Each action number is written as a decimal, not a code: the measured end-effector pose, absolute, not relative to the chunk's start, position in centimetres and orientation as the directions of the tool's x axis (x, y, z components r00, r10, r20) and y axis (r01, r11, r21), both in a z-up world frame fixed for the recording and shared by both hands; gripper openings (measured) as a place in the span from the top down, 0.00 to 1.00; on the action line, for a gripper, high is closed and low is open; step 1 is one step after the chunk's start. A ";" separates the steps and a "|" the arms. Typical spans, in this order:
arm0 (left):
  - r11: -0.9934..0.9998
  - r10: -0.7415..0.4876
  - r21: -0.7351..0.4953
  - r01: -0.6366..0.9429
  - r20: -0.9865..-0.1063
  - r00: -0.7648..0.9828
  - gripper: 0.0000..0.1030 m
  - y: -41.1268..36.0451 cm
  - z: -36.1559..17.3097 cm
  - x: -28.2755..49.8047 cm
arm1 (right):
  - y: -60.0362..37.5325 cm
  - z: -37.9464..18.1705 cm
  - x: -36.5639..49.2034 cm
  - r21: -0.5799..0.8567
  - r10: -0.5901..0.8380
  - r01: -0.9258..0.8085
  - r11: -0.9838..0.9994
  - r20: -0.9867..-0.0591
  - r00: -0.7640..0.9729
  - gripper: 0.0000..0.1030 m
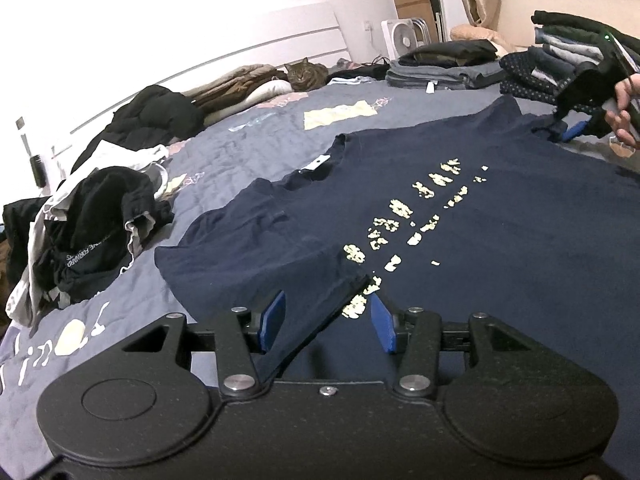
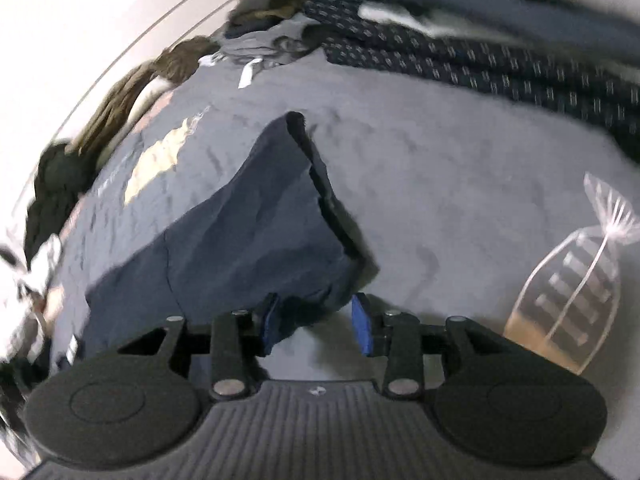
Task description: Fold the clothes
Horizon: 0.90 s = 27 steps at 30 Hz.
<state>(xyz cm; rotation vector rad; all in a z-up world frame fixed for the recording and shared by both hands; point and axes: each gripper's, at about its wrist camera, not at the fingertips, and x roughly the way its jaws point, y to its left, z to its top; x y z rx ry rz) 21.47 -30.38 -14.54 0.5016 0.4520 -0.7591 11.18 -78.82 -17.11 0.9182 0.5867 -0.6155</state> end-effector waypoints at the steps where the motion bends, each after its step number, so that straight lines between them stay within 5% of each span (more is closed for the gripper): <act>1: 0.622 -0.530 0.261 0.738 -0.554 0.643 0.54 -30.3 -14.6 21.5 | -78.6 -17.4 11.6 0.551 -0.230 0.696 0.460 -0.683 0.693 0.63; 4: 0.627 -0.529 0.259 0.735 -0.551 0.646 0.54 -30.1 -14.5 21.7 | -79.1 -18.2 12.8 0.559 -0.266 0.717 0.416 -0.679 0.684 0.65; 6: 0.630 -0.529 0.258 0.732 -0.548 0.648 0.54 -30.0 -14.4 21.7 | -79.4 -18.2 13.4 0.560 -0.290 0.729 0.394 -0.677 0.677 0.74; 7: 0.632 -0.529 0.256 0.732 -0.548 0.648 0.54 -30.0 -14.3 21.8 | -79.2 -17.8 13.7 0.545 -0.305 0.731 0.412 -0.673 0.673 0.87; 10: 0.631 -0.529 0.256 0.732 -0.548 0.648 0.54 -29.9 -14.4 21.7 | -77.7 -15.9 15.1 0.457 -0.369 0.721 0.521 -0.641 0.673 0.93; 14: 0.622 -0.528 0.268 0.735 -0.550 0.647 0.54 -30.0 -14.5 21.5 | -71.2 -12.3 18.1 0.058 -0.455 0.562 0.825 -0.522 0.722 0.93; 16: 0.620 -0.529 0.270 0.737 -0.551 0.646 0.54 -30.1 -14.5 21.5 | -65.8 -12.3 19.1 -0.282 -0.425 0.326 0.902 -0.459 0.780 0.94; 19: 0.615 -0.530 0.274 0.740 -0.552 0.644 0.54 -30.2 -14.5 21.4 | -59.2 -15.1 18.9 -0.642 -0.293 -0.091 0.761 -0.466 0.835 0.94; 22: 0.611 -0.528 0.279 0.741 -0.554 0.644 0.54 -30.2 -14.5 21.3 | -57.7 -16.5 18.6 -0.612 -0.223 -0.230 0.756 -0.572 0.789 0.93; 27: 0.612 -0.538 0.250 0.750 -0.563 0.627 0.54 -30.4 -14.5 21.3 | -60.3 -14.6 17.1 -0.357 -0.196 -0.046 0.933 -0.611 0.767 0.79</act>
